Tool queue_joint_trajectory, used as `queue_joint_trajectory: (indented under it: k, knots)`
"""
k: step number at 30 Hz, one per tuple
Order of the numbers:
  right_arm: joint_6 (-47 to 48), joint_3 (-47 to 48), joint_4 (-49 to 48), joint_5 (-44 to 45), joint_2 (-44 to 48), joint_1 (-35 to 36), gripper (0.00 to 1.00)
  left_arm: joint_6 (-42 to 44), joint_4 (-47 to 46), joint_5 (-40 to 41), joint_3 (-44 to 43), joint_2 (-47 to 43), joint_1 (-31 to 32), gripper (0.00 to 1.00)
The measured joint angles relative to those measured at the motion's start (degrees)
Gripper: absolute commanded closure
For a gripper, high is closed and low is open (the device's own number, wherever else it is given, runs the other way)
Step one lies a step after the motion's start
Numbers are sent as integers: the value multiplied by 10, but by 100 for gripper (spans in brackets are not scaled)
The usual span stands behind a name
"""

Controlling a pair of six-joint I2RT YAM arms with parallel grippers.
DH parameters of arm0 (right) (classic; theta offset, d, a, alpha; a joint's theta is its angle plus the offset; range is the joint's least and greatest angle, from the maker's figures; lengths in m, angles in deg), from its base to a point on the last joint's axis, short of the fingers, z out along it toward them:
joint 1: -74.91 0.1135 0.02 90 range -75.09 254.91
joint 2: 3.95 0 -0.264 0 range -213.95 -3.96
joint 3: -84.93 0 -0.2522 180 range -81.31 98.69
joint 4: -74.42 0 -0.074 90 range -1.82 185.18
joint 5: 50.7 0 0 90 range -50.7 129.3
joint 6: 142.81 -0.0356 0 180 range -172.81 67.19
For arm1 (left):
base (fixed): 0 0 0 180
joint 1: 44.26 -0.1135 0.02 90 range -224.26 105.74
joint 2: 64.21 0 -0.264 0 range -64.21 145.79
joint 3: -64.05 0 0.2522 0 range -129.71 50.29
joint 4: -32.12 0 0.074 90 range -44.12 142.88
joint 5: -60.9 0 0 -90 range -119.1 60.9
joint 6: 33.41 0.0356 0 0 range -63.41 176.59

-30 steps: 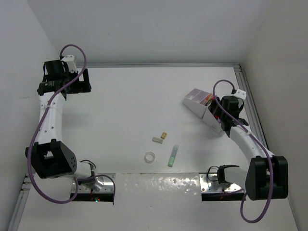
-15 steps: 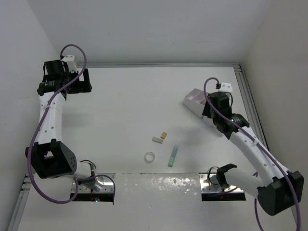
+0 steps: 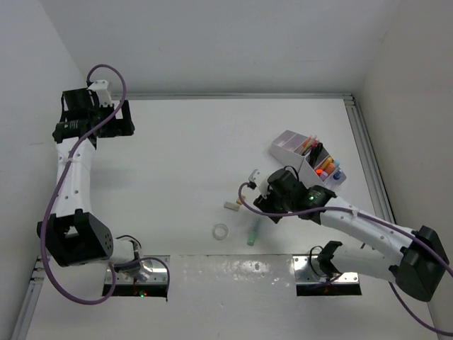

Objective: Sort the stationery into containers
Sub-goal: Pick up the pen from the center of the board.

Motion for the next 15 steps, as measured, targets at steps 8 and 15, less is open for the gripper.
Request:
queue_joint_trajectory:
  k: [8,15]
  knots:
    - [-41,-2,-28,20,-23,58,58,0,0,5,0,-35,-1,0]
    - [-466,81,30,192,-101,83,45,-3,-1,-2,0,-36,-7,0]
